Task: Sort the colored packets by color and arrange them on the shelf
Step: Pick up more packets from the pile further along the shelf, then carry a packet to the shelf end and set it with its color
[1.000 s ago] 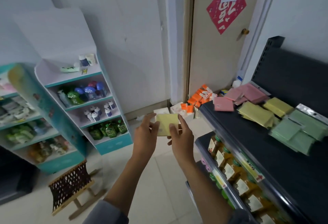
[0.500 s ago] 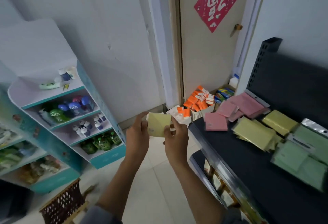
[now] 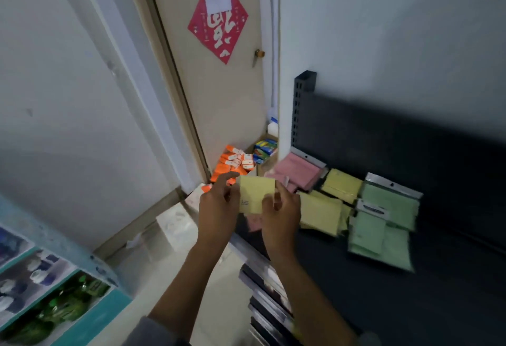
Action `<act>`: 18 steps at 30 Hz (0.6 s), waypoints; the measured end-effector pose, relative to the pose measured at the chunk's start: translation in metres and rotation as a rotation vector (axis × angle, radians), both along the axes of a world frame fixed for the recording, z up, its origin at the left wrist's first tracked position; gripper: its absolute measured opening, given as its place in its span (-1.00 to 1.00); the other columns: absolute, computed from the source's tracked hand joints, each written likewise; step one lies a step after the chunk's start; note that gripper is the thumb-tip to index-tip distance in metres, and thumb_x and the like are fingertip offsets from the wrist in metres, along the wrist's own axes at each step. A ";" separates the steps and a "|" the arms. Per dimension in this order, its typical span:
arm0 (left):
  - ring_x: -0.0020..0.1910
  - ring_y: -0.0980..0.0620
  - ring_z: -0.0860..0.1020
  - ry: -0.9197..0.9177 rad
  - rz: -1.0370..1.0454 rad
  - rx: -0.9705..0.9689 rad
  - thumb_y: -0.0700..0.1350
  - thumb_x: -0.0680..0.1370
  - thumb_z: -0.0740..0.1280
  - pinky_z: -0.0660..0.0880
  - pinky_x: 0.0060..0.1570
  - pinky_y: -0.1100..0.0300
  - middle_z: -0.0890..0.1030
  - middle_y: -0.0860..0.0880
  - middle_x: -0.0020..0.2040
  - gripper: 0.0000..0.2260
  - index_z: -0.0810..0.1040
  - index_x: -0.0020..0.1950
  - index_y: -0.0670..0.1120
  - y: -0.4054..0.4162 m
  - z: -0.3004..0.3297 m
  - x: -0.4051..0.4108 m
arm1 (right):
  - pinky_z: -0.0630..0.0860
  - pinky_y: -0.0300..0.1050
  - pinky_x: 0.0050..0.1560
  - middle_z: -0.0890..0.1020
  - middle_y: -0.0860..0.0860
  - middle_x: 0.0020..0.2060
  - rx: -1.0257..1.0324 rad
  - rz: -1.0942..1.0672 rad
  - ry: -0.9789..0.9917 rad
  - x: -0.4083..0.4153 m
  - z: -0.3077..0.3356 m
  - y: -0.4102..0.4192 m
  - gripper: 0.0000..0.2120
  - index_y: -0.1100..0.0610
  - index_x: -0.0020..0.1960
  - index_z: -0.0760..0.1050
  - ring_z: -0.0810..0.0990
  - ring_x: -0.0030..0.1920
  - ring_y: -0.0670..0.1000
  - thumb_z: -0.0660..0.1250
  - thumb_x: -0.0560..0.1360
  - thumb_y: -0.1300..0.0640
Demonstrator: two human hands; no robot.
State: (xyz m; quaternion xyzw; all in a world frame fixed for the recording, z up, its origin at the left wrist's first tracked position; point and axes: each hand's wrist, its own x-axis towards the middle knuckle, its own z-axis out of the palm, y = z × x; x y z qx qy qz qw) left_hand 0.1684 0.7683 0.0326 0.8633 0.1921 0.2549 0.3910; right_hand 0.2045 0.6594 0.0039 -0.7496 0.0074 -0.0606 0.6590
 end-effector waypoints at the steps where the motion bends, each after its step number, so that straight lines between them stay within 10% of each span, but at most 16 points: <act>1: -0.24 0.10 0.63 -0.008 -0.051 -0.022 -0.10 0.65 0.26 0.52 -0.37 0.16 0.69 0.00 -0.17 -0.78 0.53 0.26 0.11 -0.003 -0.002 0.012 | 0.54 -0.03 0.16 0.47 0.09 0.17 -0.018 -0.052 0.007 0.007 0.000 -0.006 -0.62 0.10 0.41 0.49 0.54 0.12 0.04 0.28 0.60 0.22; 7: -0.27 0.25 0.58 -0.085 -0.328 -0.025 -0.12 0.66 0.28 0.41 -0.34 0.45 0.65 0.03 -0.17 -0.83 0.58 0.23 0.00 -0.029 0.004 0.076 | 0.49 -0.08 0.11 0.45 0.08 0.14 -0.126 -0.294 0.007 0.038 0.009 -0.042 -0.60 0.12 0.44 0.47 0.53 0.03 0.05 0.28 0.60 0.21; 18: -0.36 0.20 0.48 0.112 -0.710 0.184 -0.13 0.61 0.31 0.39 -0.23 0.27 0.62 0.04 -0.26 -0.74 0.61 0.28 0.03 -0.058 -0.007 0.128 | 0.36 -0.25 0.01 0.47 0.09 0.13 -0.449 -0.471 0.107 0.034 -0.001 -0.084 -0.70 0.19 0.32 0.52 0.49 0.00 -0.01 0.30 0.61 0.15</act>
